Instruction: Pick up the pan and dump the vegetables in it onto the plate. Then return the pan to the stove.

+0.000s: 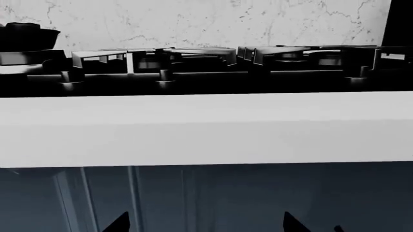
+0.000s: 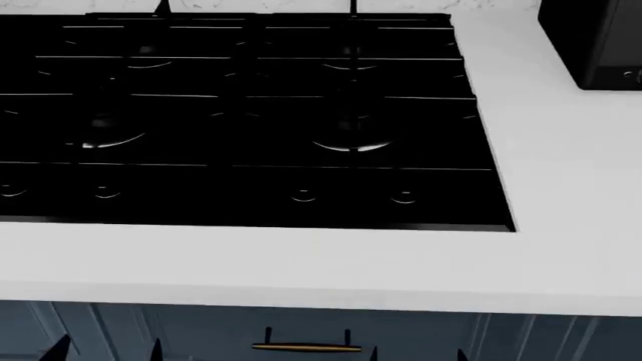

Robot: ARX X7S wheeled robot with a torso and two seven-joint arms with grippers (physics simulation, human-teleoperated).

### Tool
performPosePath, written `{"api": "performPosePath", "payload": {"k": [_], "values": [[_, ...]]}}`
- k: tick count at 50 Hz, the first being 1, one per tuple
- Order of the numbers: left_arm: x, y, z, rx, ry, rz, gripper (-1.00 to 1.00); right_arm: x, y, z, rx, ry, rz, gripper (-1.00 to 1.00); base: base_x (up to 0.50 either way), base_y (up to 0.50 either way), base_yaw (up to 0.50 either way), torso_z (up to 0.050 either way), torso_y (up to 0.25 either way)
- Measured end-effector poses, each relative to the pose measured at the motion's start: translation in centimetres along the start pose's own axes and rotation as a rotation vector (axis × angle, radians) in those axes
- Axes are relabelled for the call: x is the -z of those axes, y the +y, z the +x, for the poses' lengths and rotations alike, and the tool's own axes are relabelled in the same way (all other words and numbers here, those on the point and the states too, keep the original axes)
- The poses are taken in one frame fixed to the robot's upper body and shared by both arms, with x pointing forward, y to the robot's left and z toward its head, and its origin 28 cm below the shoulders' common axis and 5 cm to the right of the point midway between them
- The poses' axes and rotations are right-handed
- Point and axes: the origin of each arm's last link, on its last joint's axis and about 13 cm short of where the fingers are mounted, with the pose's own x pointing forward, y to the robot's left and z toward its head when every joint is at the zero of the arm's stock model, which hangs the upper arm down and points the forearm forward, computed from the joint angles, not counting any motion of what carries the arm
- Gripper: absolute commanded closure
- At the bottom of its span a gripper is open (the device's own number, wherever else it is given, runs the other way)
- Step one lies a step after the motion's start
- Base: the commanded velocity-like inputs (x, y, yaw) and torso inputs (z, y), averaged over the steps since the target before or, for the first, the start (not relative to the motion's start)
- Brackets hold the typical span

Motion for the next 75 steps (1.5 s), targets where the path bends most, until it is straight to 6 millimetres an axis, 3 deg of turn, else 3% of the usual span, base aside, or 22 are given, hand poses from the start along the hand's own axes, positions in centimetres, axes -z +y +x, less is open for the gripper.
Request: {"api": "performPosePath", "payload": {"k": [17, 25, 38, 50, 61, 75], "values": [[-0.3, 0.0, 0.0, -0.024, -0.005, 0.011, -1.0, 0.0, 0.0, 0.0, -0.001, -0.002, -0.002, -1.0, 0.0, 0.0, 0.0, 0.006, 0.007], [-2.2, -0.2, -0.5, -0.016, -0.041, 0.025, -1.0, -0.5, -0.1, -0.2, 0.0, -0.011, -0.012, -1.0, 0.0, 0.0, 0.0, 0.05, 0.057], [-7.3, -0.2, -2.1, 0.035, -0.1, 0.063, -1.0, -3.9, -0.6, -1.0, -0.011, -0.05, -0.088, -1.0, 0.0, 0.0, 0.0, 0.05, 0.057], [-10.8, -0.3, -3.7, 0.048, -0.165, 0.099, -1.0, -7.5, -1.3, -1.7, -0.006, -0.128, -0.174, -1.0, 0.0, 0.2, 0.0, 0.05, 0.056], [-12.2, -0.3, -4.4, 0.046, -0.196, 0.115, -1.0, -9.2, -1.4, -2.3, -0.011, -0.173, -0.215, -1.0, 0.0, 0.5, 0.0, 0.05, 0.056], [-12.5, -0.3, -4.9, 0.04, -0.203, 0.125, -1.0, -10.0, -1.2, -2.7, -0.021, -0.194, -0.237, -1.0, 0.0, 0.5, 0.0, 0.05, 0.056]]}}
